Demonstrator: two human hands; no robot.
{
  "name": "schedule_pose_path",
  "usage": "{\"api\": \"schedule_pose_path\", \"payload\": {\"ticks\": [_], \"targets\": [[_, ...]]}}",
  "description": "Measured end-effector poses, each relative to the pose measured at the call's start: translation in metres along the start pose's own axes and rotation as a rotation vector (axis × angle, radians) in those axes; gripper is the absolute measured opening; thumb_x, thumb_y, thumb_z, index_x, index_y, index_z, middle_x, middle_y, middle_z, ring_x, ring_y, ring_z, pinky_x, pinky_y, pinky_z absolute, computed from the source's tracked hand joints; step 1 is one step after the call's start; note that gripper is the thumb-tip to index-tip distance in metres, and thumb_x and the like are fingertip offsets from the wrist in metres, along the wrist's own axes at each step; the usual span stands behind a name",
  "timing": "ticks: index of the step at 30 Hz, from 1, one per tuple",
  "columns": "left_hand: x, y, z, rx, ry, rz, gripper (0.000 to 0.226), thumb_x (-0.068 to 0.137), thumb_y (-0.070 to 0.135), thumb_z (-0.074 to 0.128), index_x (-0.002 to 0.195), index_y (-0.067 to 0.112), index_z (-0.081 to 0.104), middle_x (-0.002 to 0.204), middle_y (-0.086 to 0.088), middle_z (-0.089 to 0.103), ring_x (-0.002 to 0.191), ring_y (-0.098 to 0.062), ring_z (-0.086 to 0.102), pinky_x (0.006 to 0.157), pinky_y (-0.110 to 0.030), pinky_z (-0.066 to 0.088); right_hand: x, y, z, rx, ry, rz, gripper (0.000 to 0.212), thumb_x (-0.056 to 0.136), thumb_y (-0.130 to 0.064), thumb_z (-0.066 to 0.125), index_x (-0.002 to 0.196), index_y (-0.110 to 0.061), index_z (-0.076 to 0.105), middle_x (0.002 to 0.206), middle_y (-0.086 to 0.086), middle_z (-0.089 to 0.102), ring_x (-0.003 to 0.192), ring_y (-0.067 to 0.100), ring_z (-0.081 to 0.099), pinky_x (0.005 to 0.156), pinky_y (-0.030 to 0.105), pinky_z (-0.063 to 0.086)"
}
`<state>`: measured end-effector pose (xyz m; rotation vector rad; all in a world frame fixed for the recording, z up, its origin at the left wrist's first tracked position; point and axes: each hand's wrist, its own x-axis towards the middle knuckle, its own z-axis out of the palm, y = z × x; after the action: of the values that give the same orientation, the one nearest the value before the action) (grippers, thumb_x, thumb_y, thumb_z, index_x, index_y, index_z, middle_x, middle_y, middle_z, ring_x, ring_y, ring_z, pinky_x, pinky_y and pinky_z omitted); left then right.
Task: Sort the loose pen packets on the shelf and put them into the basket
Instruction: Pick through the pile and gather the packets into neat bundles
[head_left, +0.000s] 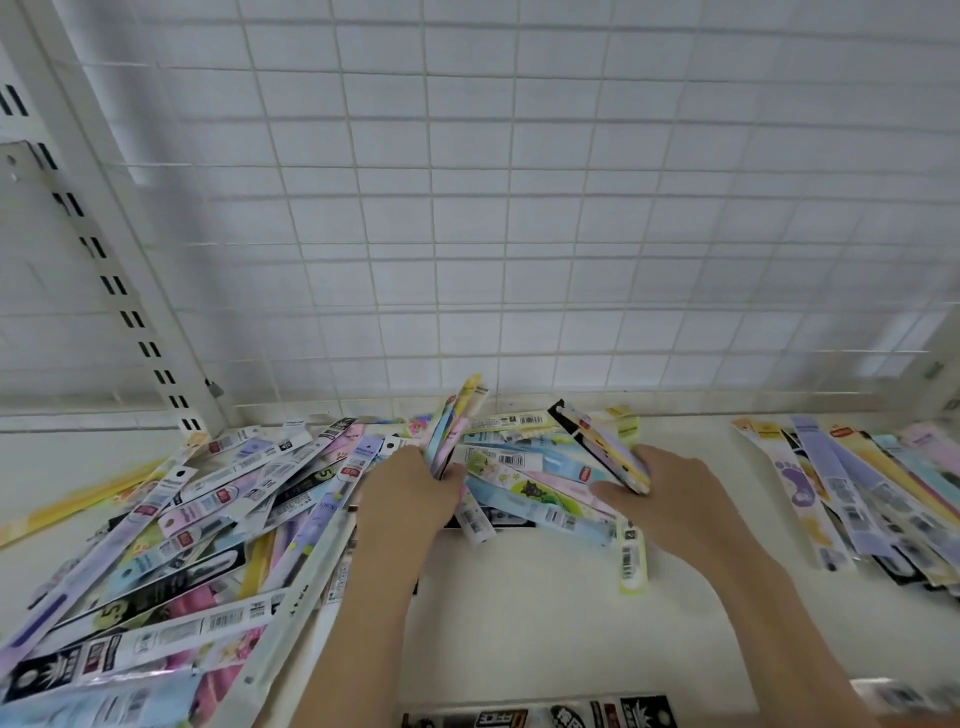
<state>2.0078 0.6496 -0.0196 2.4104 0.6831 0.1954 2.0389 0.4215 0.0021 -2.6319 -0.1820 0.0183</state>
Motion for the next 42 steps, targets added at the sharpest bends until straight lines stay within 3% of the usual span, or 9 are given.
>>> {"api": "schedule_pose_path", "payload": {"ticks": [6, 9, 14, 19, 24, 27, 31, 38, 42], "targets": [[0.0, 0.003, 0.012, 0.124, -0.068, -0.015, 0.041, 0.081, 0.045, 0.063, 0.092, 0.006, 0.059, 0.093, -0.011, 0.064, 0.085, -0.028, 0.061, 0.063, -0.029, 0.042, -0.014, 0.0, 0.005, -0.019, 0.004, 0.02, 0.012, 0.086, -0.024, 0.057, 0.084, -0.019, 0.046, 0.066, -0.001, 0.054, 0.061, 0.022, 0.055, 0.051, 0.03, 0.037], [-0.002, 0.005, 0.005, 0.098, -0.11, -0.006, 0.022, 0.084, 0.027, 0.06, 0.086, 0.006, 0.053, 0.079, -0.008, 0.055, 0.073, -0.023, 0.052, 0.059, -0.026, 0.038, -0.018, 0.0, 0.003, -0.008, 0.024, 0.018, 0.015, 0.085, -0.022, 0.056, 0.079, -0.019, 0.043, 0.063, 0.0, 0.05, 0.055, 0.021, 0.048, 0.049, 0.03, 0.034], [-0.014, 0.004, -0.01, 0.058, -0.152, -0.006, 0.023, 0.087, 0.027, 0.056, 0.072, 0.011, 0.048, 0.062, 0.002, 0.044, 0.056, -0.011, 0.044, 0.045, -0.02, 0.028, -0.018, 0.006, -0.001, 0.015, 0.038, -0.011, 0.011, 0.087, -0.02, 0.053, 0.091, -0.018, 0.043, 0.066, 0.002, 0.052, 0.055, 0.022, 0.049, 0.048, 0.03, 0.034], [-0.034, 0.001, -0.023, -0.037, -0.111, -0.061, 0.031, 0.087, 0.026, 0.056, 0.061, 0.014, 0.044, 0.058, 0.0, 0.044, 0.051, -0.011, 0.04, 0.045, -0.023, 0.03, -0.014, 0.019, -0.01, 0.163, -0.044, -0.032, 0.047, 0.091, -0.016, 0.05, 0.133, -0.024, 0.032, 0.094, 0.008, 0.062, 0.071, 0.027, 0.063, 0.06, 0.037, 0.051], [-0.048, 0.004, -0.026, -0.074, 0.034, -0.143, 0.02, 0.085, 0.012, 0.055, 0.067, 0.006, 0.047, 0.06, -0.005, 0.047, 0.057, -0.02, 0.045, 0.046, -0.025, 0.029, -0.008, 0.037, -0.023, 0.138, -0.078, -0.128, 0.005, 0.093, -0.015, 0.047, 0.096, -0.013, 0.049, 0.074, 0.007, 0.06, 0.073, 0.029, 0.061, 0.056, 0.033, 0.041], [-0.055, 0.01, -0.019, -0.128, 0.117, -0.192, 0.013, 0.083, 0.007, 0.054, 0.072, 0.004, 0.048, 0.073, -0.016, 0.062, 0.071, -0.029, 0.058, 0.051, -0.027, 0.037, -0.005, 0.046, -0.033, 0.166, -0.073, -0.185, 0.014, 0.096, -0.024, 0.046, 0.095, -0.01, 0.049, 0.079, 0.015, 0.066, 0.072, 0.032, 0.062, 0.059, 0.039, 0.046], [-0.066, 0.029, 0.0, -0.288, 0.192, -0.22, 0.007, 0.082, 0.007, 0.054, 0.084, 0.002, 0.05, 0.085, -0.022, 0.066, 0.083, -0.037, 0.066, 0.074, -0.046, 0.055, 0.0, 0.059, -0.043, 0.233, -0.088, -0.214, 0.02, 0.096, -0.031, 0.046, 0.097, -0.011, 0.048, 0.084, 0.015, 0.068, 0.074, 0.032, 0.068, 0.069, 0.043, 0.053], [-0.094, 0.09, 0.029, -0.543, 0.231, -0.17, 0.009, 0.082, 0.011, 0.052, 0.077, 0.008, 0.046, 0.068, -0.008, 0.048, 0.062, -0.026, 0.049, 0.055, -0.03, 0.038, 0.003, 0.085, -0.069, 0.278, -0.065, -0.289, 0.014, 0.096, -0.026, 0.048, 0.092, -0.013, 0.044, 0.079, 0.021, 0.061, 0.07, 0.037, 0.063, 0.063, 0.047, 0.049], [-0.101, 0.106, 0.046, -0.698, 0.229, -0.307, 0.011, 0.081, 0.019, 0.054, 0.079, 0.008, 0.055, 0.079, -0.011, 0.06, 0.063, -0.024, 0.045, 0.062, -0.032, 0.039, 0.004, 0.1, -0.074, 0.26, -0.066, -0.302, 0.014, 0.096, -0.027, 0.049, 0.092, -0.014, 0.044, 0.082, 0.021, 0.062, 0.071, 0.038, 0.063, 0.066, 0.049, 0.051]]}}
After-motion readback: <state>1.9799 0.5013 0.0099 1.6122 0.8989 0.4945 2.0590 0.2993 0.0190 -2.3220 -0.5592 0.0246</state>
